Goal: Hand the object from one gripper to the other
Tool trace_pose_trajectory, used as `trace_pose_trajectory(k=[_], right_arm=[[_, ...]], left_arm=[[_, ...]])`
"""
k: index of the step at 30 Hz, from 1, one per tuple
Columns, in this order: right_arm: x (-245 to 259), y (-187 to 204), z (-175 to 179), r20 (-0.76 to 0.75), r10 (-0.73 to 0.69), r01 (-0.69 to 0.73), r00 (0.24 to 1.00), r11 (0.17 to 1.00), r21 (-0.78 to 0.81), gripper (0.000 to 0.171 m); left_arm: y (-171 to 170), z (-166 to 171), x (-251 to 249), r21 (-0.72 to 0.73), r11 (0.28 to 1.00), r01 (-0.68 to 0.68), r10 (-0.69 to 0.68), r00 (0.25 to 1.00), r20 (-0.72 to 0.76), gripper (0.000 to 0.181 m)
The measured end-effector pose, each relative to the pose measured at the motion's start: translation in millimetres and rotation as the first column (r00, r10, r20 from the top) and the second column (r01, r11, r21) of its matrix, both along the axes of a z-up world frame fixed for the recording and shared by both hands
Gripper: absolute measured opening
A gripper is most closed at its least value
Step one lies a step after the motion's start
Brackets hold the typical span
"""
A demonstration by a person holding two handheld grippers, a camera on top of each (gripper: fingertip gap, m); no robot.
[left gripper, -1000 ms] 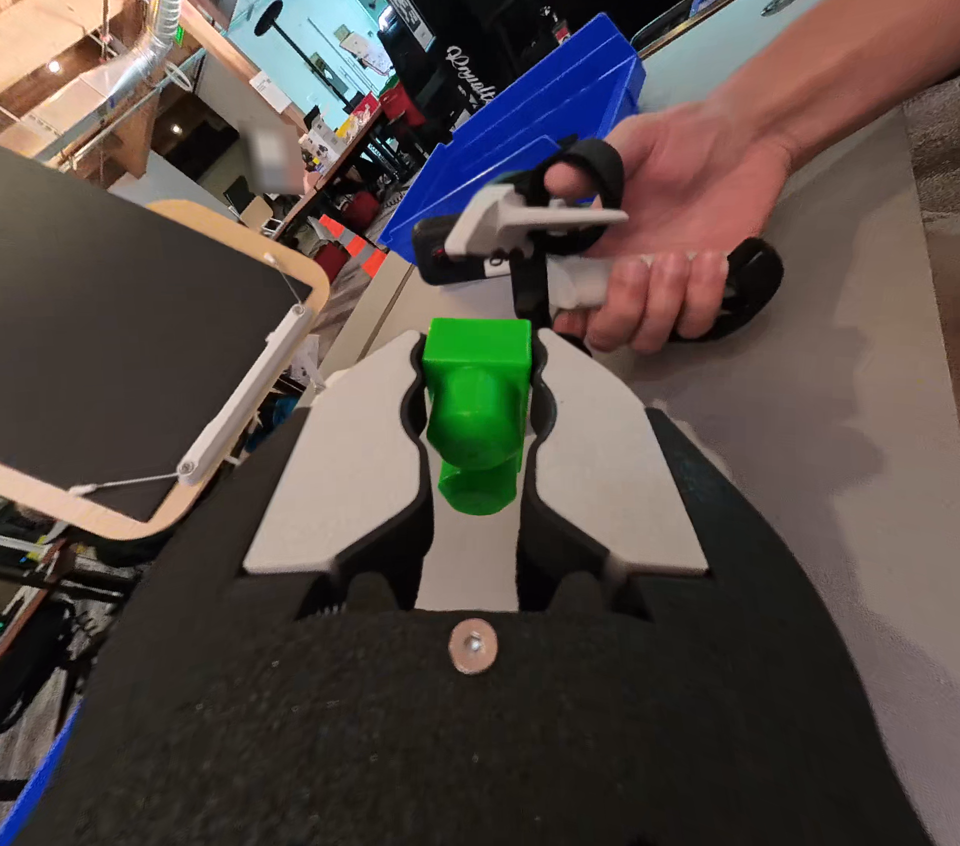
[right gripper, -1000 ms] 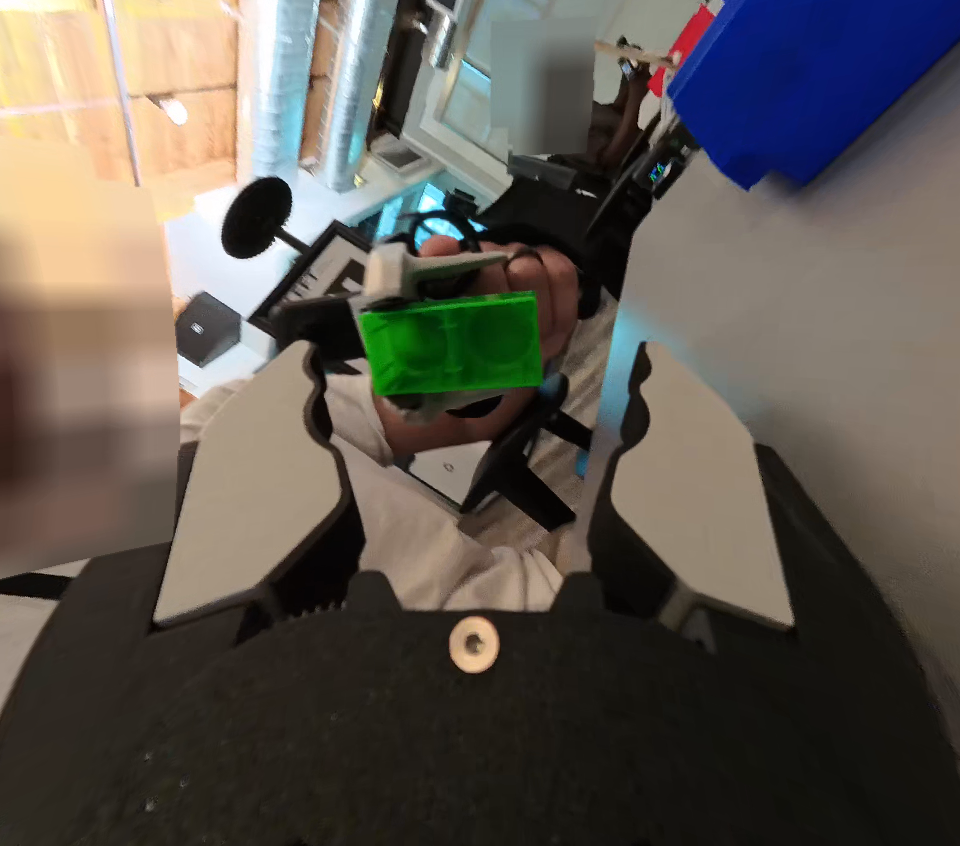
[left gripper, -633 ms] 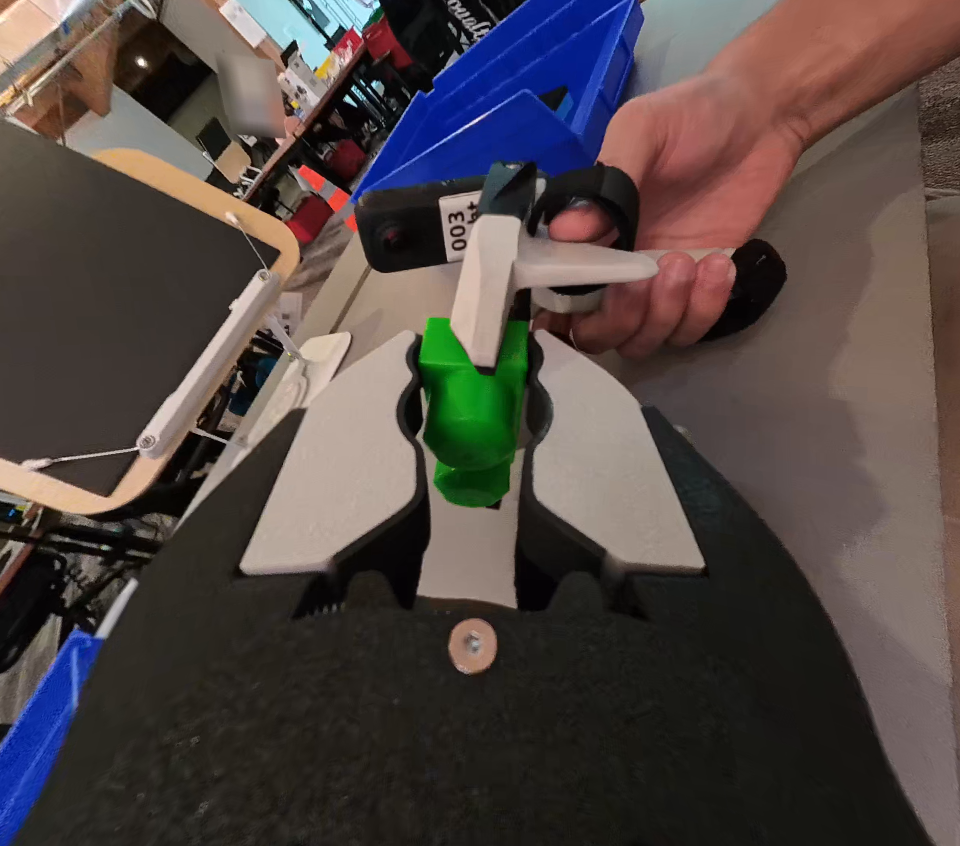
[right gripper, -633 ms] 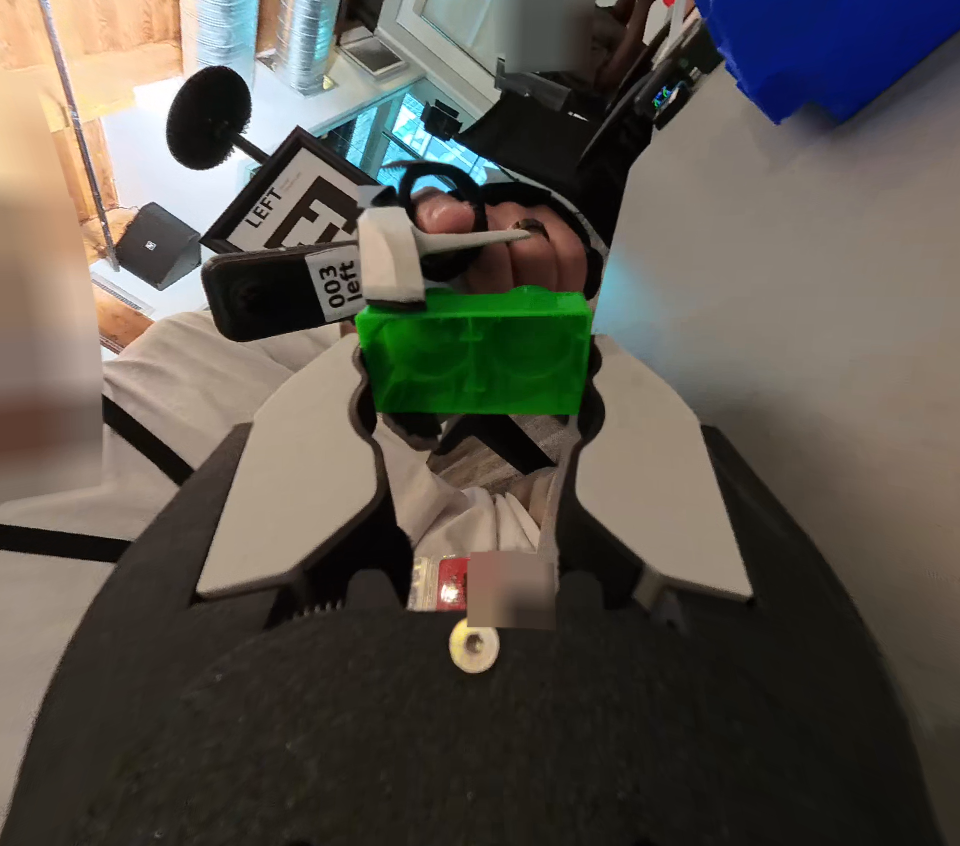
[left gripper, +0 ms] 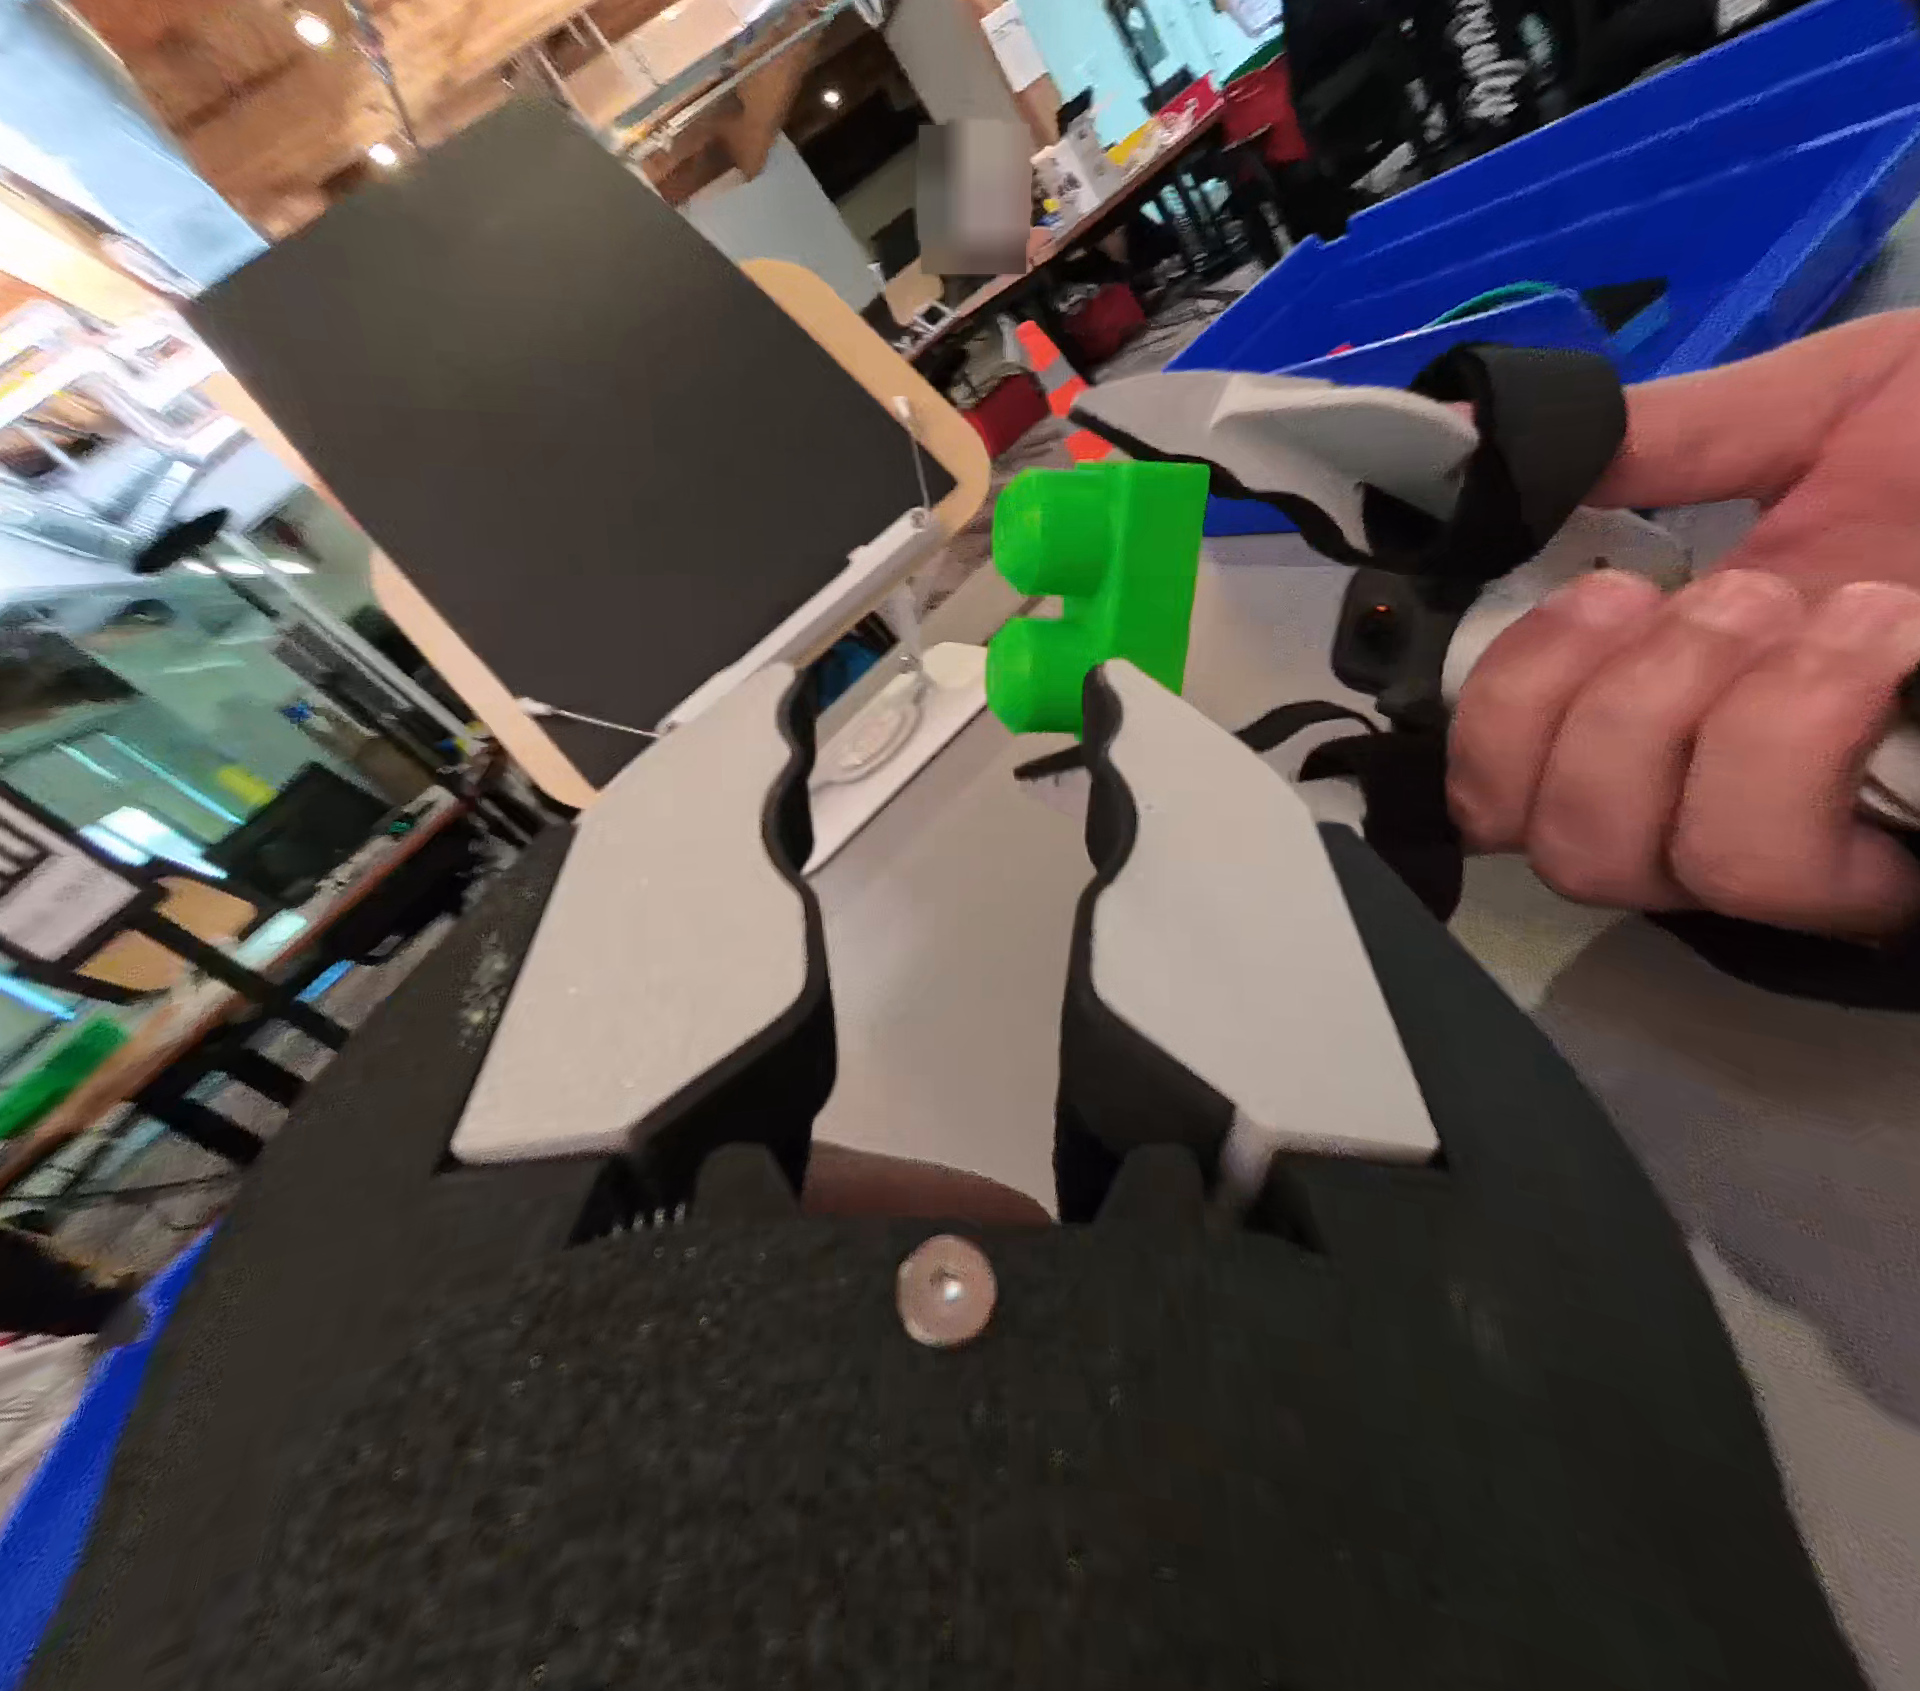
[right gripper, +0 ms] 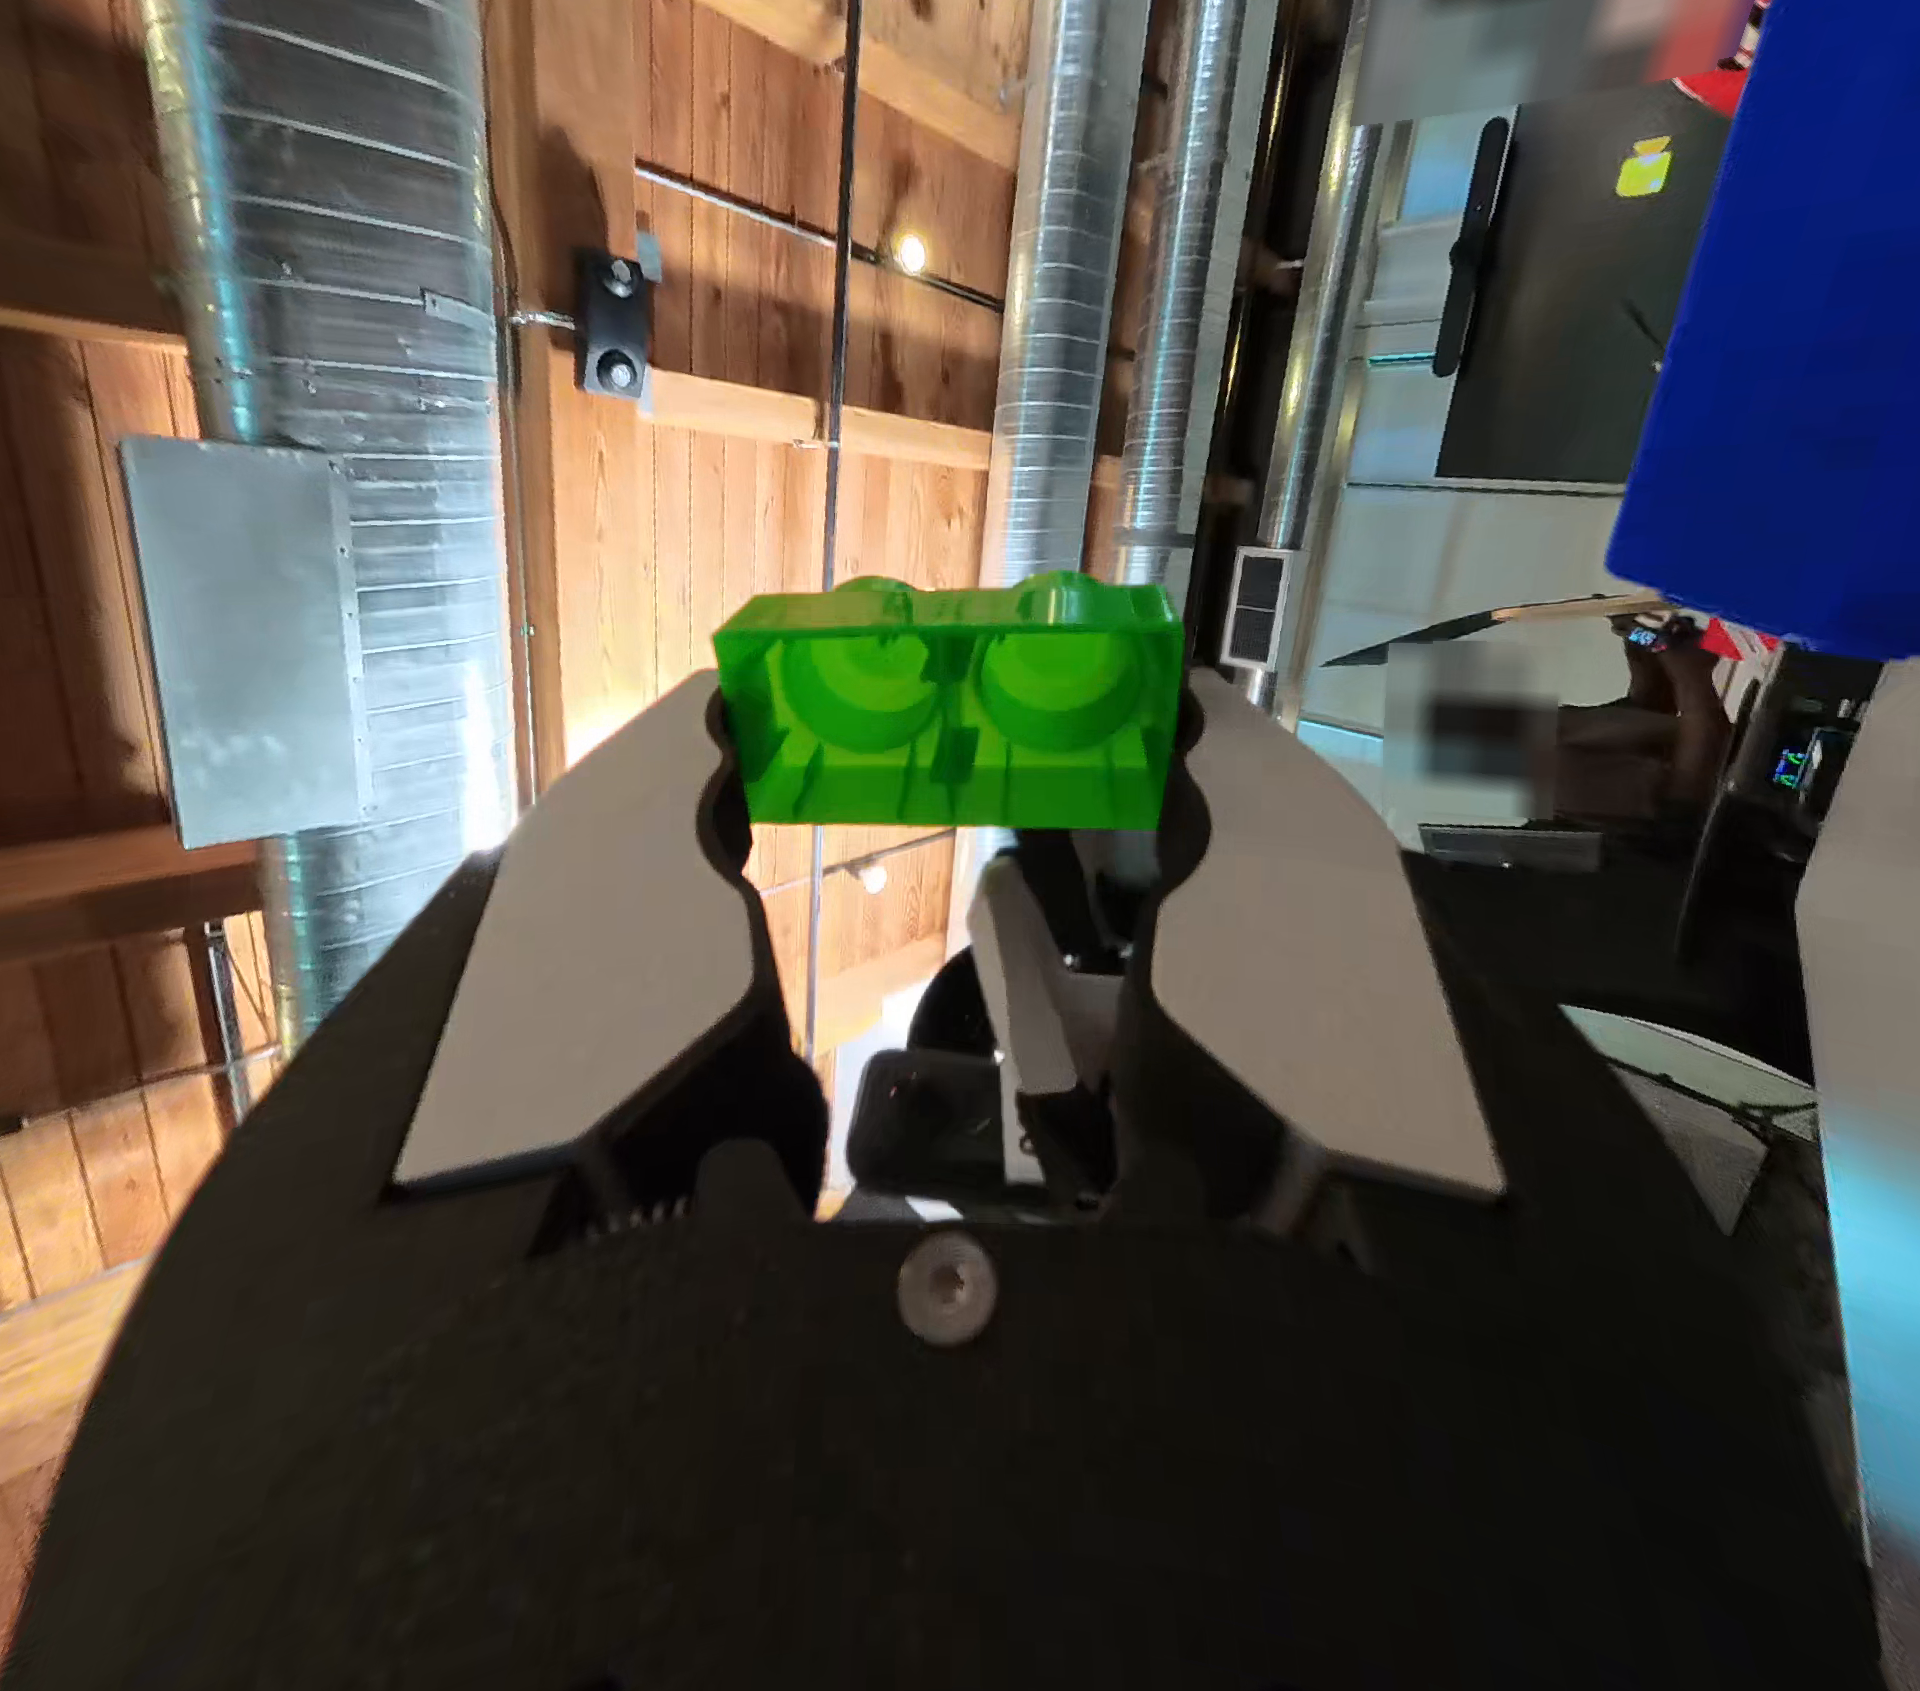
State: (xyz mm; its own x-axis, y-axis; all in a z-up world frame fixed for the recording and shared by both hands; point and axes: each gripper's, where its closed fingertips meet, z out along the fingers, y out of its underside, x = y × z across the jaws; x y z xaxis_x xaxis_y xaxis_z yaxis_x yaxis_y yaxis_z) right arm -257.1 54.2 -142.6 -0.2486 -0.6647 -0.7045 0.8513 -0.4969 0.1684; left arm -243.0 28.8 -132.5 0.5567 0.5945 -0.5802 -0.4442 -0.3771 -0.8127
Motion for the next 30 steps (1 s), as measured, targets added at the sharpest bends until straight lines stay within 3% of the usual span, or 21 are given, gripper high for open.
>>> trace_pose_trajectory(k=[3,9,19,26,28,30], right_arm=[[4.7,-5.5,-1.6,0.008,-0.002,0.002,1.0,1.0,-0.005,0.077],[9.0,-12.1,-1.5,-0.009,0.028,-0.028,1.0,1.0,-0.004,0.077],[13.1,-21.6,-3.9,0.0,0.039,-0.039,0.999,0.999,0.013,0.077],[13.8,-21.7,-2.3,-0.013,0.049,-0.048,0.999,0.999,0.009,0.077],[13.2,-21.6,-3.3,-0.011,0.036,-0.036,0.999,0.999,0.02,0.077],[11.9,-22.1,-7.0,-0.002,0.031,-0.031,1.0,0.999,0.036,0.077]], left_arm=[[7.3,-2.8,8.3,-0.049,0.999,-0.009,0.006,0.998,-0.058,0.046],[11.6,-22.0,-1.1,-0.105,0.994,-0.006,0.012,0.998,0.055,0.055],[13.2,-31.5,1.1,-0.152,0.988,0.03,-0.021,0.998,0.066,0.038],[9.6,-26.7,1.7,-0.108,0.992,0.062,-0.051,0.994,0.1,0.028],[10.5,-27.8,2.8,-0.101,0.993,0.063,-0.053,0.994,0.096,0.03],[12.3,-29.6,3.5,-0.107,0.992,0.064,-0.052,0.992,0.111,0.048]])
